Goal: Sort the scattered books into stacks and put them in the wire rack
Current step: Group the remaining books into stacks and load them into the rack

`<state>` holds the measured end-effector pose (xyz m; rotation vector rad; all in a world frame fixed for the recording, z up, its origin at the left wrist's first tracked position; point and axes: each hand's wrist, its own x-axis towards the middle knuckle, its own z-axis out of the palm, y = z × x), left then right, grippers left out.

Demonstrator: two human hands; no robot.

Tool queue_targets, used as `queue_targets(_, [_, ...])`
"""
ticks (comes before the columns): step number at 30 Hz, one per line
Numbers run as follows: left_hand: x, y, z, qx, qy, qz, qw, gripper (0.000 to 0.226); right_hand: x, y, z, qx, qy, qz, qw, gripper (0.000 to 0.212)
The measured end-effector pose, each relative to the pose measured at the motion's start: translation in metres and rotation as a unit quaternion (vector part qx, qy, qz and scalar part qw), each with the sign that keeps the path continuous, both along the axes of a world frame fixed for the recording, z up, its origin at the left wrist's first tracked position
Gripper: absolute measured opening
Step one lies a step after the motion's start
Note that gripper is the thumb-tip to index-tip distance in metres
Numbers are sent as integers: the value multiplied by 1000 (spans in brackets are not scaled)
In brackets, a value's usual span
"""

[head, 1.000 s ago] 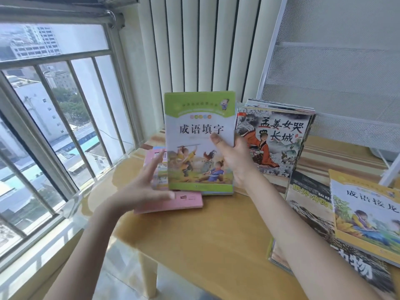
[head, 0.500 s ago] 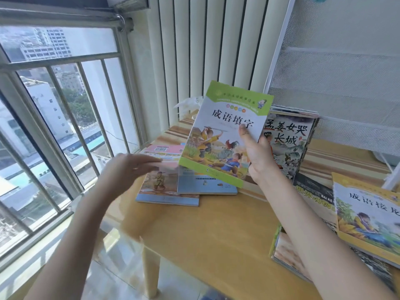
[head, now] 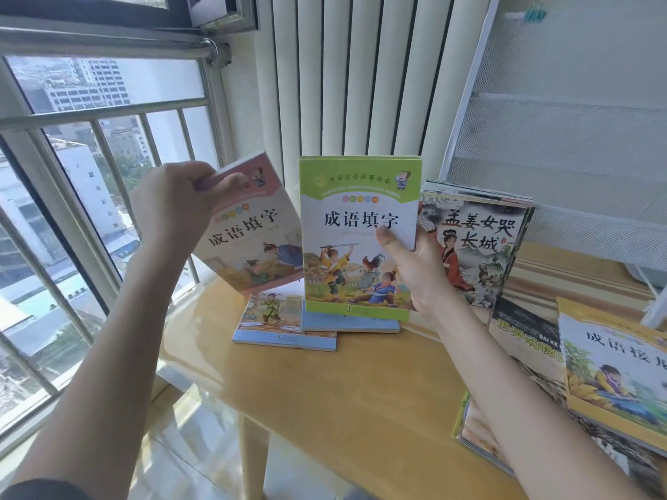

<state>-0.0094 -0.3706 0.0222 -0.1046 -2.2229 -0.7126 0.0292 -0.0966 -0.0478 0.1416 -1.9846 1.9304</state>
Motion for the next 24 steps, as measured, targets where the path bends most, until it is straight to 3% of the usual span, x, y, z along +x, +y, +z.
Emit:
queue_targets(3, [-4,8,6,-35,-1,-3,999,50,5,5,4,18,-2,54,998,25])
queue_targets(7, [-8,21,12,-52,2,-45,998,61,9,4,13,54,-2,126,991,27])
queue_targets(12, [-4,37,27,-36,-104,-259,960,36,9,-11,16,73,-15,173,982,33])
queue_targets(14, [0,41,29,-41,-126,-296,946,39,8,-12,10,55,-22,173,983,29])
queue_targets(17, [6,40,31,101,-51,-295,949,39,9,-13,5,46,-12,169,984,25])
queue_targets(19, [5,31,21,241,-12,-299,923,45,9,-13,1,34,-4,162,986,27])
queue_targets(21, [8,26,-1,333,-99,-337,875,60,6,-13,-4,15,-6,148,989,37])
queue_targets(23, [12,31,-36,330,-212,-355,849,76,4,-17,-7,26,0,126,992,58])
queue_targets(24, [16,38,-53,327,-236,-350,846,72,3,-20,-8,52,11,111,992,70])
